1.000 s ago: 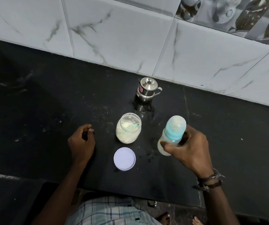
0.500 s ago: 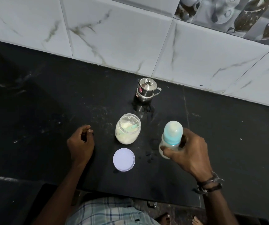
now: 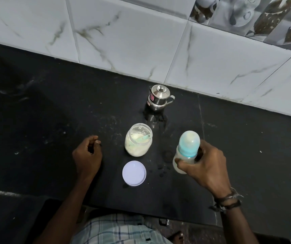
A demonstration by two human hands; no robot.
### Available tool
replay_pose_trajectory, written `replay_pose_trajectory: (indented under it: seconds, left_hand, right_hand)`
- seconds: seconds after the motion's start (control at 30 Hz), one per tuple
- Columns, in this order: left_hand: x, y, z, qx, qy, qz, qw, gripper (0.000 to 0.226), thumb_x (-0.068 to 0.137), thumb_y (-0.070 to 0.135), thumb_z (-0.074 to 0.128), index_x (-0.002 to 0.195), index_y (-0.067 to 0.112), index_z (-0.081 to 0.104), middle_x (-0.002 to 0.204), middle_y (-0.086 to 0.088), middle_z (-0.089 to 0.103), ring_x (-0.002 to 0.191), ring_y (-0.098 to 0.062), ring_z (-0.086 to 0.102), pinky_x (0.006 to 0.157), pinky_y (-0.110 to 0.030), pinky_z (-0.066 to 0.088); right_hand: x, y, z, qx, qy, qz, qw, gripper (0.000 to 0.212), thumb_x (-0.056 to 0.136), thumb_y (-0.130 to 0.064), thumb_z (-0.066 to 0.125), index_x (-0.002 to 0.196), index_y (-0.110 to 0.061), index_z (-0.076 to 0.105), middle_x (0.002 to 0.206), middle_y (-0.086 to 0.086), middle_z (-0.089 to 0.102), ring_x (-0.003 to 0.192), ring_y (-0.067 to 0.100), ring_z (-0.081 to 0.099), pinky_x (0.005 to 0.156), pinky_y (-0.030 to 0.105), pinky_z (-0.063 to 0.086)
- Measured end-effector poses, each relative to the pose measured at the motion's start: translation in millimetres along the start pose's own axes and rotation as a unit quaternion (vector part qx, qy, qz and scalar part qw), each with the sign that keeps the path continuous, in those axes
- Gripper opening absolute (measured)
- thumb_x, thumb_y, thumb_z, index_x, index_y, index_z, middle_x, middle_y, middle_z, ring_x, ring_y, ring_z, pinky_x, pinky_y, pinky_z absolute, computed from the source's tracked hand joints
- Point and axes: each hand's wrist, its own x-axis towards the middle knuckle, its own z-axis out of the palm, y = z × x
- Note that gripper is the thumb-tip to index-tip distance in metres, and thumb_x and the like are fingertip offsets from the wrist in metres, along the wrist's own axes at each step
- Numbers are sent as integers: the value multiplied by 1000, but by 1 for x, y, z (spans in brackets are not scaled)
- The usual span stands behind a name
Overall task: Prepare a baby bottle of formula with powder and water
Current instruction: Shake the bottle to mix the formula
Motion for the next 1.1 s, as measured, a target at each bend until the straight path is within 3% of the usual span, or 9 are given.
replay_pose_trajectory:
  seconds: [0.1,0.23,0.33,0.5,0.63,0.77,0.87,1.0,1.1]
  left_hand:
    - [0,-2,1,1,1,-2,1000,17,90,3,65,104,11,71,87,3,69,80,-2,64,76,-5,47]
    - [0,-3,2,-2,3,-1,1000,17,90,1,65,103,10,71,86,4,68,79,-1,64,76,-4,47]
    - [0,-2,1,3,5,-3,1000,17,89,1,65,103,9,72,87,3,69,78,-4,64,76,-5,47]
    - [0,-1,1,-5,2,-16,1000,17,90,1,65,104,9,72,87,3,69,80,2,64,75,-3,46]
    - [-1,-1,1,0,-1,-22,1000,17,90,3,65,105,10,71,87,4,68,79,14,62,74,-1,45]
    - [-1,-2,1,-3,2,-28,1000,17,90,3,65,104,10,71,86,5,68,79,15,62,74,0,42]
    - [-1,-2,1,2,3,-24,1000,17,90,3,65,104,10,72,87,4,68,81,15,62,74,0,42]
    - [-2,-1,1,-10,1,-32,999,17,90,2,65,104,9,72,87,2,69,79,12,63,74,-2,45]
    - [-2,2,0,-9,4,-27,1000,17,90,1,65,105,7,72,88,0,70,79,3,64,74,-2,45]
  right_hand:
    - [-1,-2,0,66,-14,-31,997,36,59,-24,89,91,-24,72,83,-7,77,76,11,74,69,36,63]
    - [-1,-4,0,14,16,12,1000,40,53,-41,83,87,-28,67,73,-12,71,68,7,67,60,32,56]
    - [-4,-1,1,53,-21,-23,998,37,57,-31,87,89,-27,71,80,-12,75,75,9,73,65,26,59]
    - [-4,-2,3,-44,21,8,999,42,53,-47,81,84,-26,63,69,-9,68,66,15,66,58,36,54]
    - [-6,1,2,65,-5,-27,998,36,56,-26,89,88,-29,71,82,-10,76,75,9,73,67,34,62]
    - [-5,1,0,38,11,10,999,41,54,-40,83,91,-28,68,78,-10,73,72,9,70,64,34,58]
    - [-5,1,-3,107,-19,-22,994,35,61,-17,90,91,-24,73,87,-7,77,79,11,75,68,27,61]
    - [-4,-1,0,36,14,5,999,43,53,-43,82,90,-27,68,78,-10,73,71,8,70,63,34,58]
    - [-6,4,2,51,-4,-11,999,39,54,-39,85,89,-32,69,80,-12,74,73,6,71,67,34,61]
